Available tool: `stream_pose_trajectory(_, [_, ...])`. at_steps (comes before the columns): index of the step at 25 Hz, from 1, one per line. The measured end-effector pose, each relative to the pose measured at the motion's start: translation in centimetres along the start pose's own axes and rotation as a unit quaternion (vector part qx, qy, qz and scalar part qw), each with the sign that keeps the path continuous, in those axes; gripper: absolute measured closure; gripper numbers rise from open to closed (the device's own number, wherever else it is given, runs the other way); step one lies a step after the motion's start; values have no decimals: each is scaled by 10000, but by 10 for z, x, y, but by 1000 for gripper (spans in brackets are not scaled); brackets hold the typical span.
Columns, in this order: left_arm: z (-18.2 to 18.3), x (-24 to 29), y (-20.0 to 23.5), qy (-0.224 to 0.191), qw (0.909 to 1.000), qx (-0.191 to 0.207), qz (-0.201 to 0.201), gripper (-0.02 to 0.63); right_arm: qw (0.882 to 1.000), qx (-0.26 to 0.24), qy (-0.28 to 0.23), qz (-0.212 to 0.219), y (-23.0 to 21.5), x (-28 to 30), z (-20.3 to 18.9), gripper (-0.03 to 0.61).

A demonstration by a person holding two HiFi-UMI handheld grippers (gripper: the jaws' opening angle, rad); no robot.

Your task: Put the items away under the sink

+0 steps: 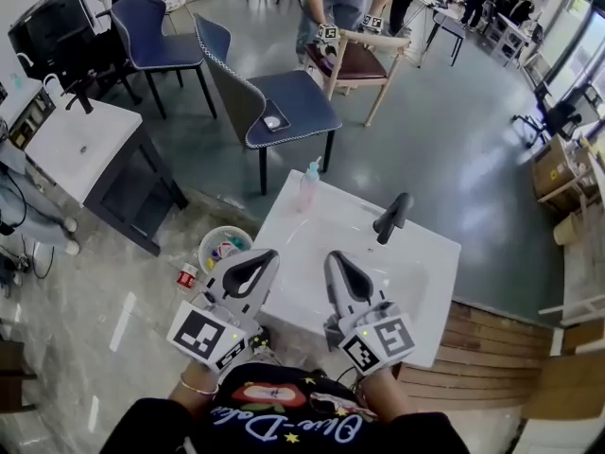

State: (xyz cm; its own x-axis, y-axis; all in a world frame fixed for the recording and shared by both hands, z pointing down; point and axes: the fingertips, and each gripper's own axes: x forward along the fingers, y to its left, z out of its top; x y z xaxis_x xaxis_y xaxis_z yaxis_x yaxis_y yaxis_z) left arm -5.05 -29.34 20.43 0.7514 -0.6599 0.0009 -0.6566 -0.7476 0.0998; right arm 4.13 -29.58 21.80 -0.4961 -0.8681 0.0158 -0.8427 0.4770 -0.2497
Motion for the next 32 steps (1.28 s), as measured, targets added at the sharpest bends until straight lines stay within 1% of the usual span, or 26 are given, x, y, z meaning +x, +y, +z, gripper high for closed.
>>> stream_pose_trajectory(18, [-11, 2, 33, 0, 9990, -259, -366, 606, 9989, -56, 220, -412, 8, 23, -16, 568])
stream_pose_trajectory(25, [-19, 1, 48, -36, 9982, -393, -441, 606, 9984, 18, 325, -454, 15, 39, -26, 568])
stream_pose_trajectory(28, [-20, 0, 54, -56, 9980, -431, -460, 606, 9987, 65, 226, -443, 18, 44, -24, 568])
stream_pose_trajectory(30, [-20, -1, 60, -59, 9980, -449, -433, 606, 9991, 146, 7, -400, 21, 46, -17, 552])
stream_pose_trajectory(32, [-20, -2, 66, -57, 9982, -451, -404, 606, 9991, 170, -120, -380, 23, 48, -13, 504])
